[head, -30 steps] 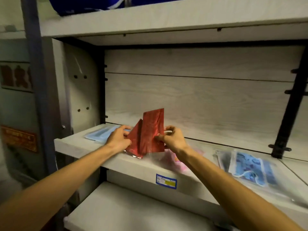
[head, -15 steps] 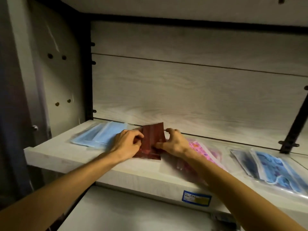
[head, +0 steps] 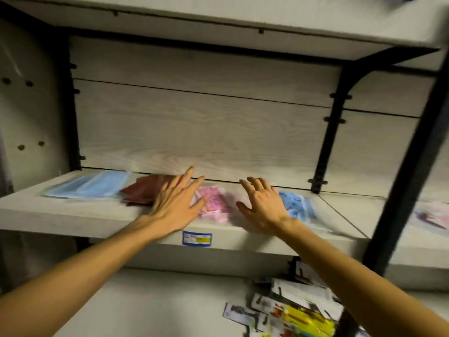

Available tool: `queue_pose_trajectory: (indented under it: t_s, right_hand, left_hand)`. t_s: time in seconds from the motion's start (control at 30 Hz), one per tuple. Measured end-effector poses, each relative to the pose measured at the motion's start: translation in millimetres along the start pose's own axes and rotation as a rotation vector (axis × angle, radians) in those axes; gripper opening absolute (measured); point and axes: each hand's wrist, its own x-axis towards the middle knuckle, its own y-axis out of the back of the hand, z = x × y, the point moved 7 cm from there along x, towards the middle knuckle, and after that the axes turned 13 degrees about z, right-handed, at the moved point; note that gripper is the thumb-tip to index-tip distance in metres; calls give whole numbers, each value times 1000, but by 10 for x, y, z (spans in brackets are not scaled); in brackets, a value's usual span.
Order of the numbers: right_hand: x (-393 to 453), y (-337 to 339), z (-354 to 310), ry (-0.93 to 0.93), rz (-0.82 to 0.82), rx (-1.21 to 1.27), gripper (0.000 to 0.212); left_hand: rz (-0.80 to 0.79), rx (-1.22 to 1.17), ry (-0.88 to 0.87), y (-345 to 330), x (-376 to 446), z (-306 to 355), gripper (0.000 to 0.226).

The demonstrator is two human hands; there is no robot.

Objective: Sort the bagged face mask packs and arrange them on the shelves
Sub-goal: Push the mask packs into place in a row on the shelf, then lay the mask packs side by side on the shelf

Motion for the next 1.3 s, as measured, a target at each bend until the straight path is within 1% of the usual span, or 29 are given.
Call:
queue_pose_trajectory:
  t_s: [0.07,0.13,0.23,0.33,0.47,0.57,0.63,0.8,0.9,0.97,1.07,1.17,1.23,1.3]
  right_hand:
    - [-365,344,389,-57,24,36,65]
    - [-769,718,786,-76,42,83,58]
    - [-1368,1273,1358,-91,114,45,34]
    - [-1961,1714,1926,-141,148,-12,19]
    - [-2496,2181,2701,-279,164,-48,22]
    - [-2830,2419,3184,-338,170,-122,24]
    - [-3036,2508,3485,-374,169,-177,26]
    - [-3348,2537,4213,-439,174,-217,31]
    - [-3375,2476,4671,-475,203,-189,31]
    - [-3281,2407,4971,-475,191,-166,32]
    - [-3004,2288,5441,-475,148,-101,42]
    - [-2723,2202,5900,-614,160,42,55]
    - [-2585,2057,6126,-653,124,92,61]
    - [-2477,1902,6315,-683,70,123,66]
  left_hand:
    - [40,-38,-48,-25,-130,514,65]
    - [23,-118,-65,-81,-294,1123,65]
    - [50,-136,-221,-97,-494,2101,60]
    - [63,-220,-357,-33,-720,3075,49]
    - [4,-275,-560,-62,-854,4216,44]
    - [12,-269,-633,-130,-723,4847,42]
    - [28,-260,-648,-229,-577,5206,41]
    - [49,-220,-593,-702,-195,5867,39]
    - [30,-202,-549,-1062,70,6126,41]
    - [20,-205,-512,-1273,281,6224,42]
    - [23,-184,-481,-1497,605,6311,46]
    - [13,-160,-455,-1679,900,6331,41]
    - [-8,-143,-428,-1788,1084,6348,37]
    - [-32,-158,-408,-1917,1209,6396,38]
